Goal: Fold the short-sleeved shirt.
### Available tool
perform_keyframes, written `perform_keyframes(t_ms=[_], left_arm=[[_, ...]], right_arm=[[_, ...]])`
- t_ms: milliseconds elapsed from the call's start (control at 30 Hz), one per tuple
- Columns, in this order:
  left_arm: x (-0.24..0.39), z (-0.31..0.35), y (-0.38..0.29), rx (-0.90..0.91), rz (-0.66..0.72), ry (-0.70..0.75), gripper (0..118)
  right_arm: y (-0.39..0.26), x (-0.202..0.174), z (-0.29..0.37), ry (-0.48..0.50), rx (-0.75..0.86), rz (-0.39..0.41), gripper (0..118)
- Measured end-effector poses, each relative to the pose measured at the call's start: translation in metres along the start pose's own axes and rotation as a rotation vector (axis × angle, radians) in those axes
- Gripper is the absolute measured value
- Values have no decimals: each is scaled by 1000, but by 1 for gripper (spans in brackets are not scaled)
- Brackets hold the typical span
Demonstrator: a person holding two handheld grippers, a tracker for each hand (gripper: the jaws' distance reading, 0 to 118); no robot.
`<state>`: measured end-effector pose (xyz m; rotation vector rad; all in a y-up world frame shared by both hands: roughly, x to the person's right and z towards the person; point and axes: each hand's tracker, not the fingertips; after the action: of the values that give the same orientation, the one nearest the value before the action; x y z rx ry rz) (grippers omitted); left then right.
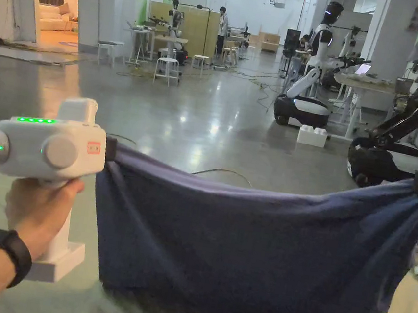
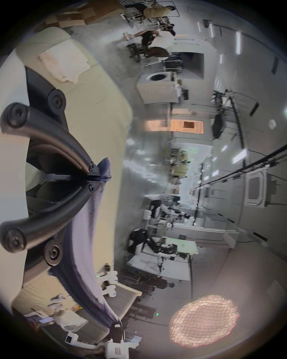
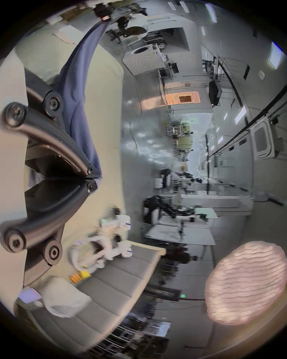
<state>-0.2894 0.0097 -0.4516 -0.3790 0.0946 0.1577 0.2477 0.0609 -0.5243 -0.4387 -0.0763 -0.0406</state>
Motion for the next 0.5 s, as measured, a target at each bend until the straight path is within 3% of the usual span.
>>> perform_keyframes(t_ms=[100, 233, 367, 500], left_arm=[[-12, 24, -54, -39, -14, -18, 4], [-41, 63, -125, -123, 7, -68, 4], [-63, 123, -200, -142, 81, -130, 4], [-72, 184, -255, -219, 35, -91, 4]], right_arm=[[-65, 16, 24, 32, -25, -60, 0], [-149, 33, 79, 68, -67, -10, 0], [-234, 45, 141, 69, -91, -26, 0], [-313, 67, 198, 69, -170, -79, 0]])
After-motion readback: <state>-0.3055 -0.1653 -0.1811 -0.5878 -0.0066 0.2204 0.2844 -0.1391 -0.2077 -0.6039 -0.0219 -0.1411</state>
